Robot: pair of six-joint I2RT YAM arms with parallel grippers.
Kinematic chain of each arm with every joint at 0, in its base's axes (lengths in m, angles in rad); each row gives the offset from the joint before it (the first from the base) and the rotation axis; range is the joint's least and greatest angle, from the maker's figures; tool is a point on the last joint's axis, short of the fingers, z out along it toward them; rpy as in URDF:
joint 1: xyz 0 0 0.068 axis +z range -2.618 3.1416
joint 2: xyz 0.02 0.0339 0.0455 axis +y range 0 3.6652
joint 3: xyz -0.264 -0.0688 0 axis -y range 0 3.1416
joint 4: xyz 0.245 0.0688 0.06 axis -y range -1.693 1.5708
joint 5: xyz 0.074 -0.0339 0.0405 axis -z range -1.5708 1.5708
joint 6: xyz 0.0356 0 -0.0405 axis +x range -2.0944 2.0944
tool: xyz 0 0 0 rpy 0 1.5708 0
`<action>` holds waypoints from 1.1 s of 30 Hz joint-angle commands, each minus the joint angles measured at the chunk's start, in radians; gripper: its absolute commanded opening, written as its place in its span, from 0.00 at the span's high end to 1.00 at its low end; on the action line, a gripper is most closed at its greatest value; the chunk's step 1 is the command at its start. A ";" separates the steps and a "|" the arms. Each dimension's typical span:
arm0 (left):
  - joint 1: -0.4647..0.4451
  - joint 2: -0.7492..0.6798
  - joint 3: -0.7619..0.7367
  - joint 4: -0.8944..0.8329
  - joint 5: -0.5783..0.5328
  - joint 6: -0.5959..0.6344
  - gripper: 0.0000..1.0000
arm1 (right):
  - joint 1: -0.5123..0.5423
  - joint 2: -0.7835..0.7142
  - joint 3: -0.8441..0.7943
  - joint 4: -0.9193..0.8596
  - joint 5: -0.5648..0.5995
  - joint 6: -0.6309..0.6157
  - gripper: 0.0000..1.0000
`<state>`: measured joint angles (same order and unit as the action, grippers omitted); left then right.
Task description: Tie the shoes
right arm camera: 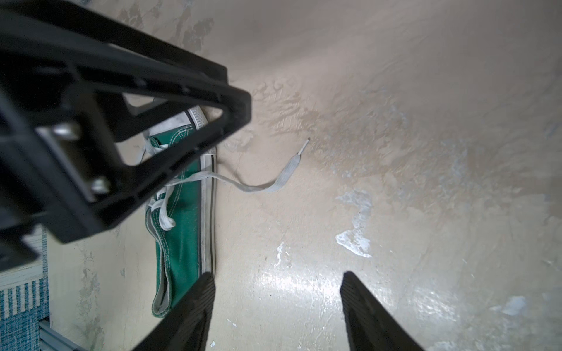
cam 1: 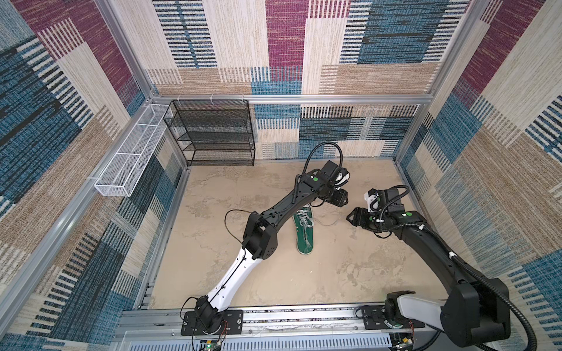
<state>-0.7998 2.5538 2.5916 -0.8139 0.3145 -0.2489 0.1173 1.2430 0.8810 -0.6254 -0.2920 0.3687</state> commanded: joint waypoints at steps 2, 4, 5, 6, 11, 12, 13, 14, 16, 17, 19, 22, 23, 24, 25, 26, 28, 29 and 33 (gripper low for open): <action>0.030 -0.098 -0.052 0.033 -0.039 -0.045 0.53 | 0.002 0.084 0.041 -0.054 0.108 0.053 0.39; 0.056 -0.166 -0.116 0.033 -0.053 -0.032 0.54 | 0.007 0.110 0.044 -0.044 0.120 0.080 0.43; 0.067 -0.199 -0.153 0.035 -0.068 -0.024 0.54 | 0.011 0.117 0.041 -0.029 0.122 0.089 0.44; 0.079 -0.238 -0.199 0.035 -0.083 -0.014 0.55 | 0.016 0.130 0.042 -0.014 0.125 0.095 0.45; 0.140 -0.399 -0.426 0.043 -0.093 -0.007 0.57 | 0.070 0.238 0.088 0.022 0.146 0.116 0.50; 0.150 -0.432 -0.478 0.046 -0.093 -0.007 0.58 | 0.087 0.264 0.095 0.036 0.150 0.124 0.51; 0.158 -0.465 -0.533 0.055 -0.097 -0.009 0.59 | 0.103 0.291 0.106 0.045 0.155 0.131 0.51; 0.163 -0.492 -0.576 0.068 -0.098 -0.011 0.59 | 0.113 0.318 0.118 0.047 0.161 0.135 0.52; 0.171 -0.554 -0.693 0.101 -0.100 -0.018 0.59 | 0.136 0.365 0.145 0.048 0.181 0.142 0.54; 0.174 -0.578 -0.737 0.115 -0.098 -0.025 0.60 | 0.142 0.382 0.153 0.053 0.186 0.145 0.54; 0.181 -0.623 -0.834 0.146 -0.092 -0.046 0.60 | 0.151 0.417 0.170 0.062 0.195 0.151 0.56; 0.186 -0.669 -0.941 0.178 -0.091 -0.062 0.61 | 0.156 0.462 0.187 0.075 0.206 0.153 0.58; 0.188 -0.679 -0.965 0.185 -0.092 -0.064 0.61 | 0.156 0.472 0.188 0.081 0.206 0.153 0.59; 0.189 -0.691 -0.994 0.194 -0.093 -0.066 0.62 | 0.158 0.483 0.190 0.087 0.204 0.154 0.59; 0.190 -0.700 -1.016 0.200 -0.094 -0.069 0.62 | 0.158 0.493 0.195 0.088 0.204 0.150 0.60; 0.192 -0.709 -1.035 0.207 -0.095 -0.071 0.62 | 0.160 0.506 0.201 0.089 0.205 0.148 0.62; 0.197 -0.726 -1.067 0.217 -0.094 -0.076 0.62 | 0.162 0.523 0.215 0.088 0.212 0.138 0.62; 0.198 -0.732 -1.077 0.221 -0.093 -0.077 0.62 | 0.162 0.528 0.221 0.089 0.215 0.135 0.63; 0.202 -0.738 -1.091 0.219 -0.091 -0.078 0.63 | 0.161 0.557 0.252 0.088 0.220 0.123 0.65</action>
<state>-0.5987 1.8229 1.5059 -0.6266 0.2173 -0.3183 0.2783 1.7847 1.1145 -0.5632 -0.0906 0.5014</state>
